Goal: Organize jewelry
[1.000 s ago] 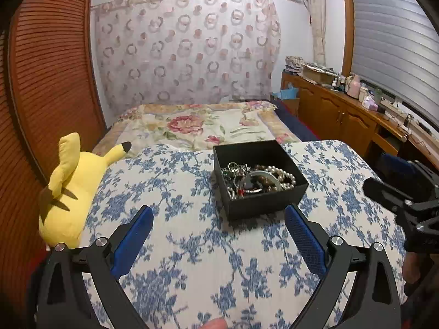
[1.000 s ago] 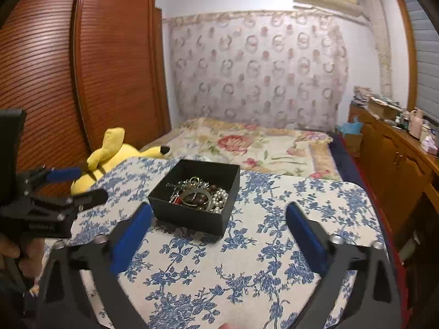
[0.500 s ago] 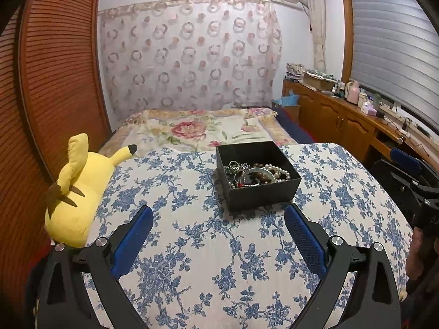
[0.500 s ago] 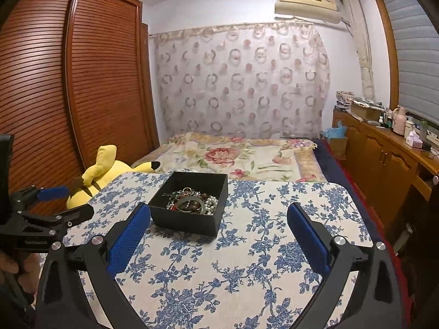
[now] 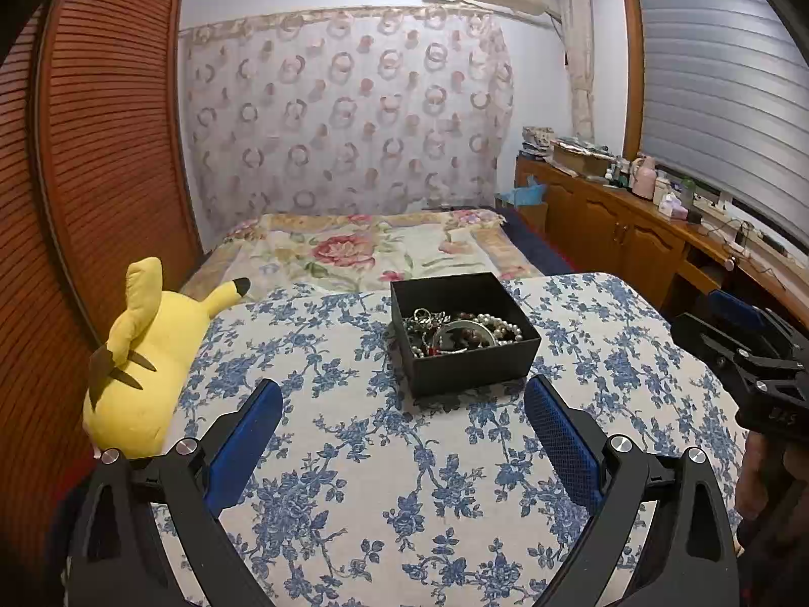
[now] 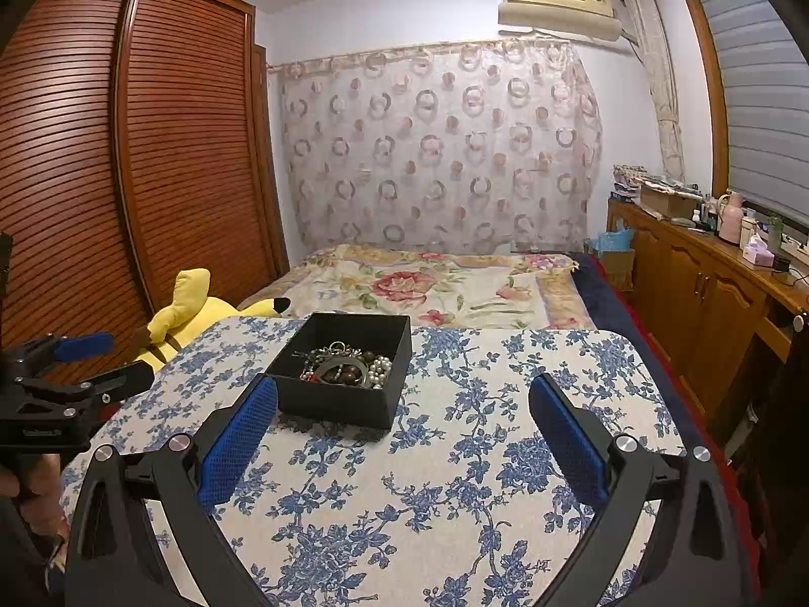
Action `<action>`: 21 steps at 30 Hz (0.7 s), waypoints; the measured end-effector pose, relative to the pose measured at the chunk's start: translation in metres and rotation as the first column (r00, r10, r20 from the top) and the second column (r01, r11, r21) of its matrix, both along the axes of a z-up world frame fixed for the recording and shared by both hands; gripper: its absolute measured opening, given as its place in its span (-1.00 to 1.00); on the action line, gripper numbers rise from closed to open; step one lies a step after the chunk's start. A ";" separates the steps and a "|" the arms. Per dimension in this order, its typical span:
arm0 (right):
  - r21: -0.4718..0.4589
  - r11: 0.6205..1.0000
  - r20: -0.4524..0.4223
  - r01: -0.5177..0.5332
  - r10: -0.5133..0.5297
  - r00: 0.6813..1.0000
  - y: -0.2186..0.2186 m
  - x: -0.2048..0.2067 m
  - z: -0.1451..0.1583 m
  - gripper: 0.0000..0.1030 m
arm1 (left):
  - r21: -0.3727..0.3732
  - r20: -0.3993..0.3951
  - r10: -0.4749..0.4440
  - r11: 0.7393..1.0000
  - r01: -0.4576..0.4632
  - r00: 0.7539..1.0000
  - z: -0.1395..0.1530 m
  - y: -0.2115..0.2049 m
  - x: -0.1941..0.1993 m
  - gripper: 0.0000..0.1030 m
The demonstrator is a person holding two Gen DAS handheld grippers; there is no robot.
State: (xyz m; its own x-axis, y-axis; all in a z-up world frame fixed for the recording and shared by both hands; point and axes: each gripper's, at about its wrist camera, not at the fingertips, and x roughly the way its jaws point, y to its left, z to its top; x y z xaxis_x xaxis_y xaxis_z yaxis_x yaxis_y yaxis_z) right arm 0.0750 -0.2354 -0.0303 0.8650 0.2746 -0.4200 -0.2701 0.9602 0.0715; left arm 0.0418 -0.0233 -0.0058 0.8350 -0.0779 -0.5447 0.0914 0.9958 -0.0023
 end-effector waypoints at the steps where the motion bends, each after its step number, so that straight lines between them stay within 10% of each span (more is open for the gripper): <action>1: 0.001 1.000 -0.001 0.000 0.000 1.000 -0.001 0.000 -0.001 0.95 | -0.001 0.001 -0.001 1.000 0.001 1.000 0.000 0.000 0.000 0.80; 21: 0.003 1.000 -0.004 0.018 -0.018 1.000 -0.003 0.000 -0.003 0.95 | -0.001 0.001 -0.002 1.000 0.002 1.000 0.001 -0.002 -0.002 0.80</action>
State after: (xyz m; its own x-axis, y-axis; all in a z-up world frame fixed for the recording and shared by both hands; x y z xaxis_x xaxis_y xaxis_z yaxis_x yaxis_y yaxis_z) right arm 0.0751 -0.2386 -0.0334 0.8682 0.2601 -0.4226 -0.2523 0.9647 0.0754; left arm 0.0403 -0.0254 -0.0050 0.8356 -0.0802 -0.5434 0.0937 0.9956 -0.0029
